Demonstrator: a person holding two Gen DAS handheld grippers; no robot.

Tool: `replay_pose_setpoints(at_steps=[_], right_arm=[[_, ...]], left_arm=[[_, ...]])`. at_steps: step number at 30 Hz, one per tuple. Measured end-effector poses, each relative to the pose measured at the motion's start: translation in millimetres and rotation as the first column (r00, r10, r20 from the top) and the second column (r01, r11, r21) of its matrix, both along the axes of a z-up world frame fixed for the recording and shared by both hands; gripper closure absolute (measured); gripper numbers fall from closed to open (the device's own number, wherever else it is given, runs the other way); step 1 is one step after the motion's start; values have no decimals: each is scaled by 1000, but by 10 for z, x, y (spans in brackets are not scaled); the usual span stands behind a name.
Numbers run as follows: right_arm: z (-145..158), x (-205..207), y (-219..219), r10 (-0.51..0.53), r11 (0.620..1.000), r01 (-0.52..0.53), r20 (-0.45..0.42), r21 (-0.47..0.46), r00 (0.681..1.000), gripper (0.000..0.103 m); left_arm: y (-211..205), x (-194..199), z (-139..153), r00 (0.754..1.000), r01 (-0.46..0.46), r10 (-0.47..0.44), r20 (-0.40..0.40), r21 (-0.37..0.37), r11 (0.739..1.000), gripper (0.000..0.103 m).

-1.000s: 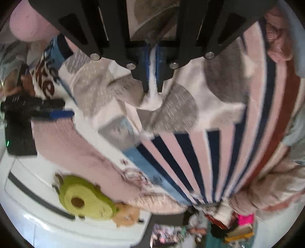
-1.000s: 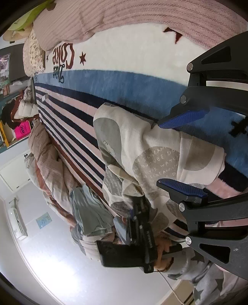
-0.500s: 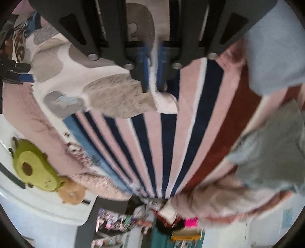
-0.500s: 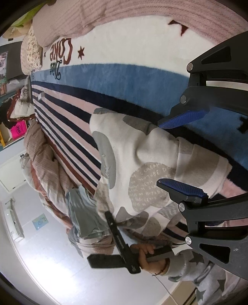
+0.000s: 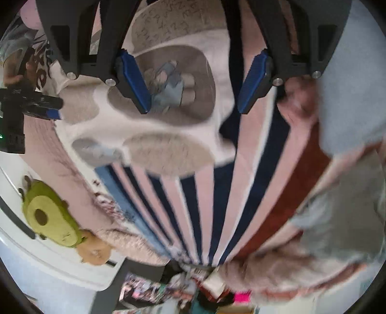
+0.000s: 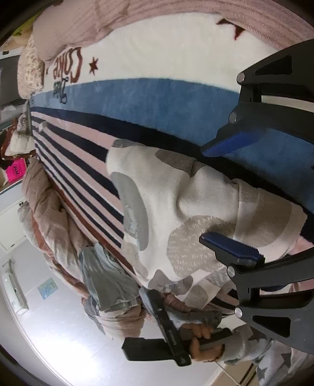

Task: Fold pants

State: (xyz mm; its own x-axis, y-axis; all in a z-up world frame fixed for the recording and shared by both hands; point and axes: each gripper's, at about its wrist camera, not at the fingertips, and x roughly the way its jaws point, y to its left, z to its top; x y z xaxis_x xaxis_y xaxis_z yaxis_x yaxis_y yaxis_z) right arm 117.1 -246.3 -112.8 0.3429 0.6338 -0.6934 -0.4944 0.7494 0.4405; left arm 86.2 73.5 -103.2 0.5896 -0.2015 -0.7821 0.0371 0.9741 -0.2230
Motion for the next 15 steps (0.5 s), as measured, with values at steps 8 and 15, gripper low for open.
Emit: replay_pose_setpoints(at_steps=[8,15], right_arm=[[-231,82,93,44,997,-39,-82,61,996,25],[-299,115,227,92,988,-78,-100,135,991,36]], left_arm=[[-144,8,-354,996,33,-42,-84,-110,993,32],[-230,71,-374,994,77,-89,-70,-156,985,43]])
